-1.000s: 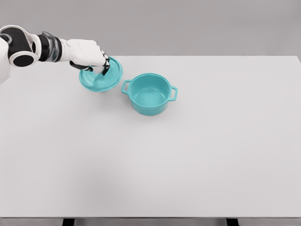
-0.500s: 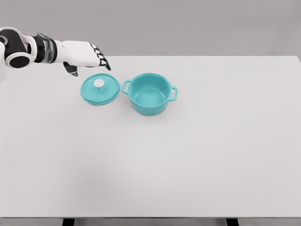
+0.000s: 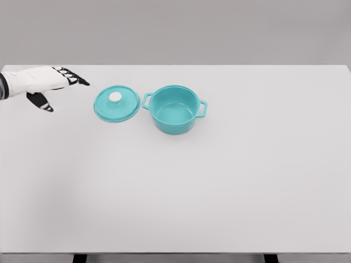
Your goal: Open the lid of the pot with left arm
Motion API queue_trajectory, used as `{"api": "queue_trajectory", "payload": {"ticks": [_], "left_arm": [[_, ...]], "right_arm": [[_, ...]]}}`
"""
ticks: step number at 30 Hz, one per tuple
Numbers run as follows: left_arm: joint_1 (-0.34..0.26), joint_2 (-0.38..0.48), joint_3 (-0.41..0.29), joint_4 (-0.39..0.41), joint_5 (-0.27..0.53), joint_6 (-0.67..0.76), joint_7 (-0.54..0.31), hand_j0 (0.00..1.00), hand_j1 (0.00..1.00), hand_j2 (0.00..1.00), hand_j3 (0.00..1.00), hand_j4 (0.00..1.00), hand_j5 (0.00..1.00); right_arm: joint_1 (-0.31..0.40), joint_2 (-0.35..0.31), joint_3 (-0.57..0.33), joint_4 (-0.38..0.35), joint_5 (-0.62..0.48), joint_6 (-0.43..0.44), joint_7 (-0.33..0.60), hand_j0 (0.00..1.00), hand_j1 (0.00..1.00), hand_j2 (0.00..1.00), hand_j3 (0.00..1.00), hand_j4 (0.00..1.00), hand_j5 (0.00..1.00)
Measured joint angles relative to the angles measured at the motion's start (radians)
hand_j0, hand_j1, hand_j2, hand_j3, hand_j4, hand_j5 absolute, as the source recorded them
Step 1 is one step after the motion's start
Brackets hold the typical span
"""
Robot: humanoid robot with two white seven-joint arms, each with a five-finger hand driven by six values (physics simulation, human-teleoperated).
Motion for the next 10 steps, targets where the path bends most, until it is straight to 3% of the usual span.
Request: {"api": "queue_trajectory", "payload": {"ticks": [10], "left_arm": [[0.028, 0.026, 0.039, -0.001, 0.056, 0.0, -0.001, 1.0, 1.0, 1.0, 1.0, 1.0, 1.0]], "right_arm": [[0.0, 0.0, 0.0, 0.0, 0.0, 0.0, 0.0, 1.0, 1.0, 1.0, 1.0, 1.0, 1.0]]}}
